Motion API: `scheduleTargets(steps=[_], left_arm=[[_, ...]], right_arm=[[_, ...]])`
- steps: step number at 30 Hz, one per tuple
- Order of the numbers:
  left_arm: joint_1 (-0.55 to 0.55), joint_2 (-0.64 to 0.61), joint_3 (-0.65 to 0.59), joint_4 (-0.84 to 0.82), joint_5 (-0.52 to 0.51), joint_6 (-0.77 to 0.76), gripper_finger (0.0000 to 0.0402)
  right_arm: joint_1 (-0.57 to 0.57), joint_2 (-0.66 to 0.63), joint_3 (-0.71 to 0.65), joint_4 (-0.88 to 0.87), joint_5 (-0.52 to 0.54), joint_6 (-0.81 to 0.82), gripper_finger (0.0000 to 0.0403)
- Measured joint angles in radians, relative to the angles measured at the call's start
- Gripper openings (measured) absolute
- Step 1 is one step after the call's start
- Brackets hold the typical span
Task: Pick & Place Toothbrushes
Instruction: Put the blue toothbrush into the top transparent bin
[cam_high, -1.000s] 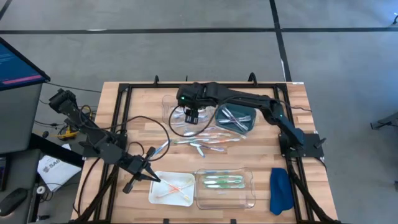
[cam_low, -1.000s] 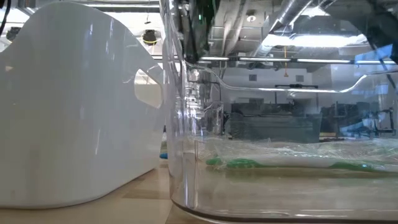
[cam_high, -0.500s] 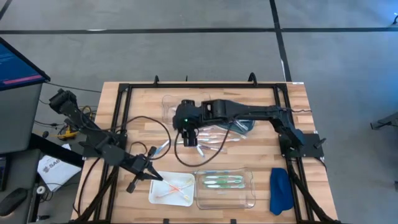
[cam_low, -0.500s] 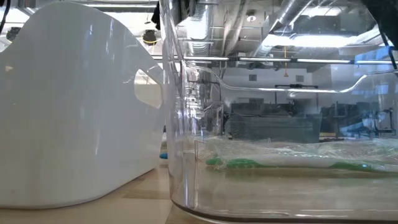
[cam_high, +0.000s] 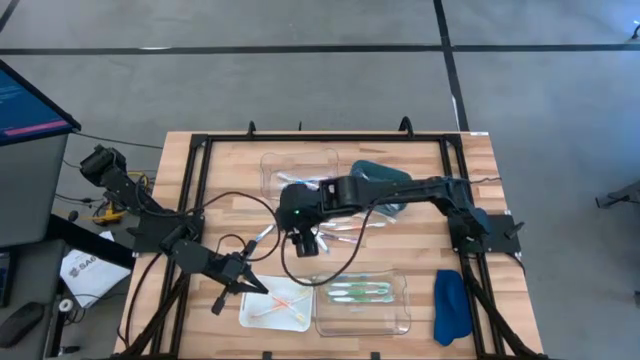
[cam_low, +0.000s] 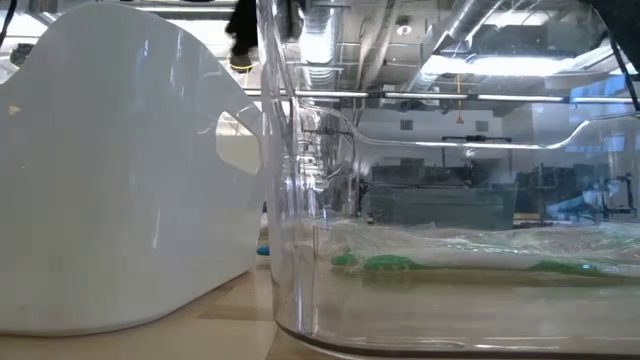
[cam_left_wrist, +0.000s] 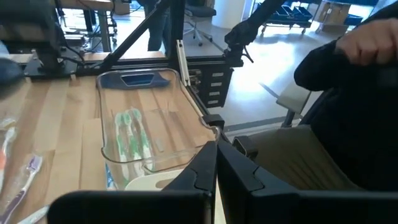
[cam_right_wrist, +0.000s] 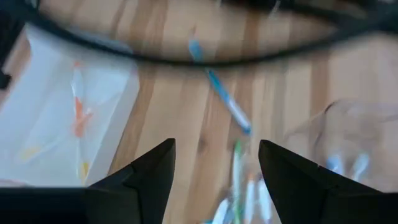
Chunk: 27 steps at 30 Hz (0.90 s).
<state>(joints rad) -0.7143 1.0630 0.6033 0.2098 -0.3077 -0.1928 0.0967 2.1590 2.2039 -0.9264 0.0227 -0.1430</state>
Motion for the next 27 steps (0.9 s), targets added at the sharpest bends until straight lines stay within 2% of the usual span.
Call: scheduleTargets(steps=[7,9,15,21,27], left_arm=[[0.0,0.0,0.0,0.001,-0.011,-0.007,0.0003],[0.0,0.0,0.0,0.001,-0.03,-0.004,0.0003],[0.017,-0.001,0.0,0.003,-0.063,0.003,0.0003],[0.081,-0.001,0.0,0.018,-0.066,0.035,0.0003],[0.17,-0.001,0.0,0.015,-0.104,0.03,0.0003]], right_arm=[[-0.003,-0.04,-0.202,0.096,0.0,0.054,0.0225],[-0.005,-0.08,-0.275,0.189,0.0,0.062,0.0225],[-0.012,-0.282,-0.583,0.455,0.0,0.074,0.0225],[-0.041,-0.503,-0.874,0.744,0.001,0.054,0.0225],[-0.093,-0.67,-1.011,0.804,0.002,0.025,0.0225]])
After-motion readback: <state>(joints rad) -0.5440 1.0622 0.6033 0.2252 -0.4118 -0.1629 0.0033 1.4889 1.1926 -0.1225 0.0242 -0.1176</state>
